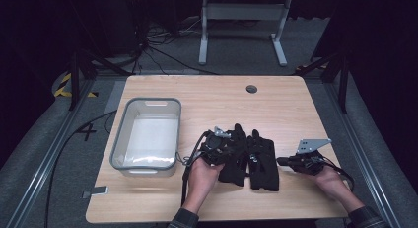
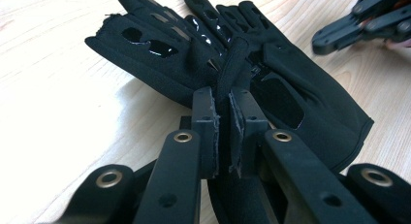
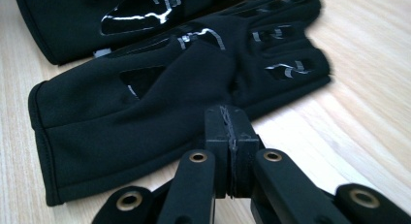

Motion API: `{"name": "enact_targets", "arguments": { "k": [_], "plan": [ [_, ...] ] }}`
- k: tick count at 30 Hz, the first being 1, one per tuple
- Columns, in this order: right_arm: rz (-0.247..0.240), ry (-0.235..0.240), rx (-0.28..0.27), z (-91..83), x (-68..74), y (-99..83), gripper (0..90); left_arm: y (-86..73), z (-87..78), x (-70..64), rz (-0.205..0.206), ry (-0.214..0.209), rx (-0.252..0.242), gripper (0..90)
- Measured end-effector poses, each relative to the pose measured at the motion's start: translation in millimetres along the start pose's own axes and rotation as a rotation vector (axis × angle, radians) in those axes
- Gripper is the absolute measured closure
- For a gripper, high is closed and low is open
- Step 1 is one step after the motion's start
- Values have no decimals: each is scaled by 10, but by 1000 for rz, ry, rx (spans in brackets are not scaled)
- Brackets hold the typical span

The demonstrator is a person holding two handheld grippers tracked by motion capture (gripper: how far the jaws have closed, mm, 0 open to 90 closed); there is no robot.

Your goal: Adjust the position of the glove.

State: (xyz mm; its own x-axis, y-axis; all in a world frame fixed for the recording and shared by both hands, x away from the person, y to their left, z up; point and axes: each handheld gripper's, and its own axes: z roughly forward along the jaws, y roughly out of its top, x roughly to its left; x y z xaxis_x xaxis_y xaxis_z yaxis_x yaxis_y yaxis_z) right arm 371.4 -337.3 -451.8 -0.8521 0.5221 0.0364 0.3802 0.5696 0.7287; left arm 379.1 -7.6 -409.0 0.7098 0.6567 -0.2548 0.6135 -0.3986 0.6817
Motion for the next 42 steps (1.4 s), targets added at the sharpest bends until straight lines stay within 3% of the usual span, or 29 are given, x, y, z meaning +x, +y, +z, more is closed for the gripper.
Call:
{"name": "enact_targets", "arguments": {
  "k": [3, 15, 22, 33, 37, 42],
  "plan": [
    [-20, 2, 22, 74, 18, 22, 896, 14, 22, -9, 2, -4, 2, 823],
    [-27, 13, 21, 128, 14, 38, 898, 160, 92, -122, 17, -56, -22, 821],
    [-38, 15, 17, 136, 18, 38, 898, 317, 211, -234, 38, -106, -37, 824],
    [-68, 23, 29, 204, 37, 113, 898, 420, 414, -355, 58, -133, -28, 823],
    [-66, 21, 31, 196, 37, 113, 896, 438, 481, -376, 57, -144, -27, 811],
    [-37, 8, 21, 88, -3, 88, 863, 464, 518, -409, 44, -168, -61, 761]
  ]
}}
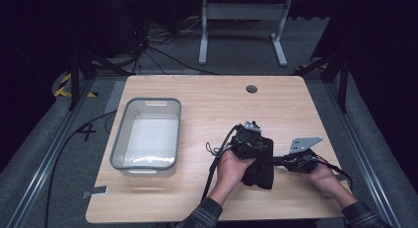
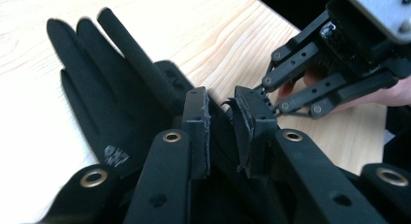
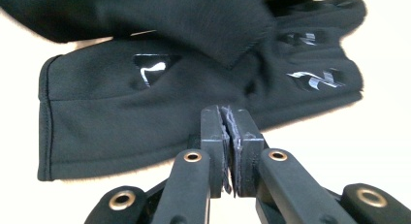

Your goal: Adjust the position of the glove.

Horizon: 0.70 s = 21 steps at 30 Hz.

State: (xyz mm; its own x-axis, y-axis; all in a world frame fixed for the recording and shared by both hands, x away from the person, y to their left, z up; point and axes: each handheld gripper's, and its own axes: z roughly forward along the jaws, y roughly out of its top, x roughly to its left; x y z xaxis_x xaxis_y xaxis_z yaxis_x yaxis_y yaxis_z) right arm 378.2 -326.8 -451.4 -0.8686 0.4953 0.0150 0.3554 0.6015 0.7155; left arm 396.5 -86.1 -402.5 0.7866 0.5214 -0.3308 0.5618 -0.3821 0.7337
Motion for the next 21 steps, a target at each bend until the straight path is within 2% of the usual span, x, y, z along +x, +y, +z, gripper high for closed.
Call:
{"name": "enact_targets", "arguments": {
  "k": [3, 7, 10, 11, 12, 13, 17, 18, 21],
  "plan": [
    [22, -33, -14, -119, -63, -46, 853, 24, 27, -7, 6, -3, -2, 769],
    [48, -69, -34, -264, -144, -117, 826, 36, 31, -11, 16, -9, -4, 822],
    [72, -80, -34, -333, -198, -176, 766, 32, 13, -27, 46, -21, -3, 879],
    [81, -82, -36, -352, -211, -193, 725, 25, 13, -40, 60, -21, 7, 887],
    [88, -90, -38, -370, -225, -213, 625, 25, 13, -40, 60, -21, 7, 890],
    [88, -90, -38, -370, -225, -213, 625, 15, 16, -50, 71, -25, 9, 890],
    [129, -140, -25, -393, -256, -330, 313, -48, 52, -80, 93, -50, 29, 891],
    [129, -140, -25, -393, -256, -330, 313, -62, 64, -85, 91, -58, 31, 891],
    [154, -177, -17, -426, -270, -396, 223, -123, 124, -117, 95, -79, 53, 891]
  ]
}}
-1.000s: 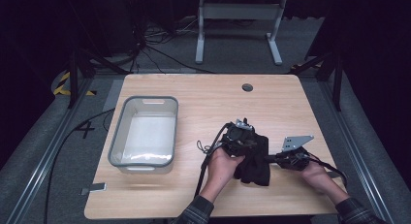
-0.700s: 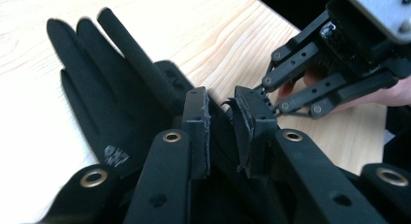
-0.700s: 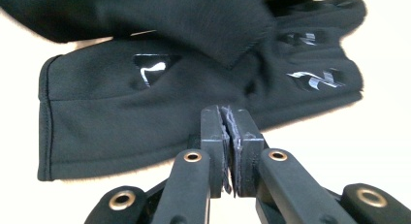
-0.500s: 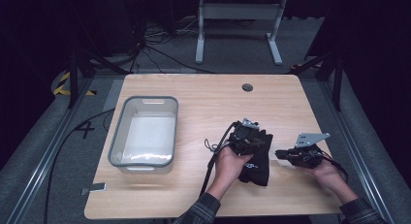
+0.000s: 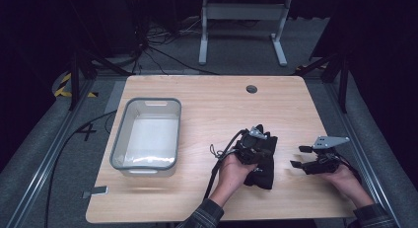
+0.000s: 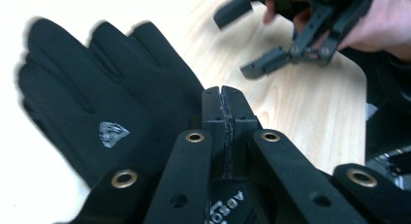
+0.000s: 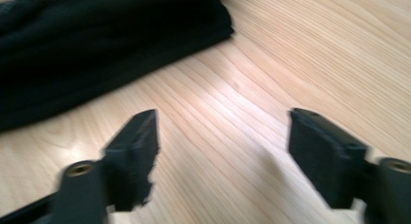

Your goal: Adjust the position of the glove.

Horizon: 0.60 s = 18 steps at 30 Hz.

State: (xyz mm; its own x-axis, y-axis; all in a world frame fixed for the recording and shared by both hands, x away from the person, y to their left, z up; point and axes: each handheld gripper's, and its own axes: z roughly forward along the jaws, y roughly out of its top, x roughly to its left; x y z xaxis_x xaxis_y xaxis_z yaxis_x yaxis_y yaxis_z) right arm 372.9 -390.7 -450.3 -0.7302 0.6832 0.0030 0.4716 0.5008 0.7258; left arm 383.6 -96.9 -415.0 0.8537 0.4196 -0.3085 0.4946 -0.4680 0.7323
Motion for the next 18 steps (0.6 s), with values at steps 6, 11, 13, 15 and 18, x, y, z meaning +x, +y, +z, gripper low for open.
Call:
{"name": "enact_targets", "arguments": {
  "k": [6, 11, 13, 15, 18],
  "plan": [
    [8, -41, 16, -20, -41, -97, 153, -78, 177, -46, 17, -24, 68, 891],
    [13, -29, 20, 43, -44, -107, 149, -132, 336, -96, 29, -20, 137, 892],
    [9, -33, 25, 61, -44, -113, 142, -148, 368, -98, 35, -21, 142, 891],
    [6, -34, 23, 70, -44, -120, 127, -153, 380, -105, 39, -20, 156, 893],
    [8, -33, 17, 72, -48, -129, 110, -155, 377, -99, 37, -21, 162, 895]
  ]
}}
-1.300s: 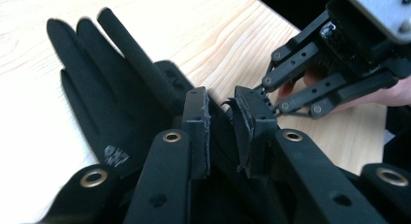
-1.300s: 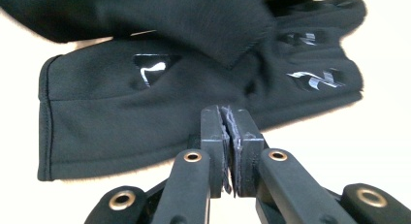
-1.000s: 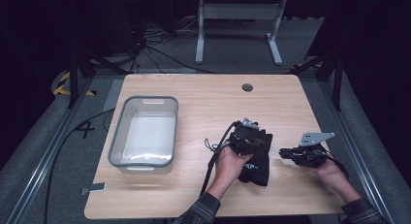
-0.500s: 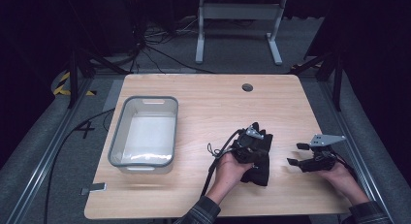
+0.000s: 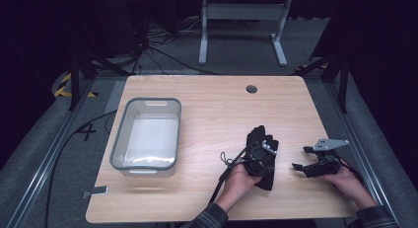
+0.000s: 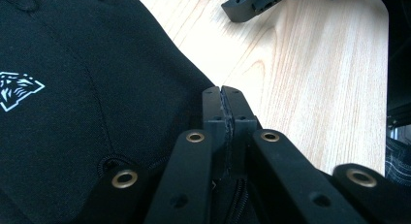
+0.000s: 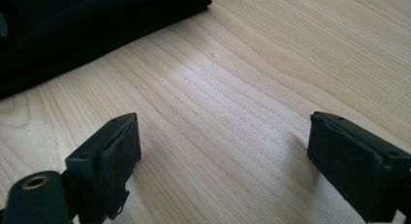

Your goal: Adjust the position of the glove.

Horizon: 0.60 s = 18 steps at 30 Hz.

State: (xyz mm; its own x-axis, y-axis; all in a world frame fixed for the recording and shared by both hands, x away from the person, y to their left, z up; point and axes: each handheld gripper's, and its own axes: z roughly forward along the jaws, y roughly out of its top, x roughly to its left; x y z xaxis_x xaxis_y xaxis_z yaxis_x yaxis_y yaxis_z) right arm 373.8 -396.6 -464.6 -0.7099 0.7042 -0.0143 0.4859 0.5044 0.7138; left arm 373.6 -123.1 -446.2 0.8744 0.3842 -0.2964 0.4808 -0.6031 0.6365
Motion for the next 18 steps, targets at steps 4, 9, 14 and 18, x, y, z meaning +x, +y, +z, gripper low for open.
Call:
{"name": "enact_targets", "arguments": {
  "k": [4, 9, 14, 18],
  "plan": [
    [-8, -5, -12, 11, 1, -22, 87, -25, -34, 10, -1, 1, 19, 896],
    [-10, -3, -9, 16, -1, -19, 78, -131, -162, 52, -14, 16, 35, 896],
    [-10, -5, -8, 16, 2, -19, 77, -227, -276, 97, -25, 41, 39, 896],
    [-8, -9, -8, 16, 4, -20, 74, -344, -428, 174, -42, 76, 42, 896]
  ]
}}
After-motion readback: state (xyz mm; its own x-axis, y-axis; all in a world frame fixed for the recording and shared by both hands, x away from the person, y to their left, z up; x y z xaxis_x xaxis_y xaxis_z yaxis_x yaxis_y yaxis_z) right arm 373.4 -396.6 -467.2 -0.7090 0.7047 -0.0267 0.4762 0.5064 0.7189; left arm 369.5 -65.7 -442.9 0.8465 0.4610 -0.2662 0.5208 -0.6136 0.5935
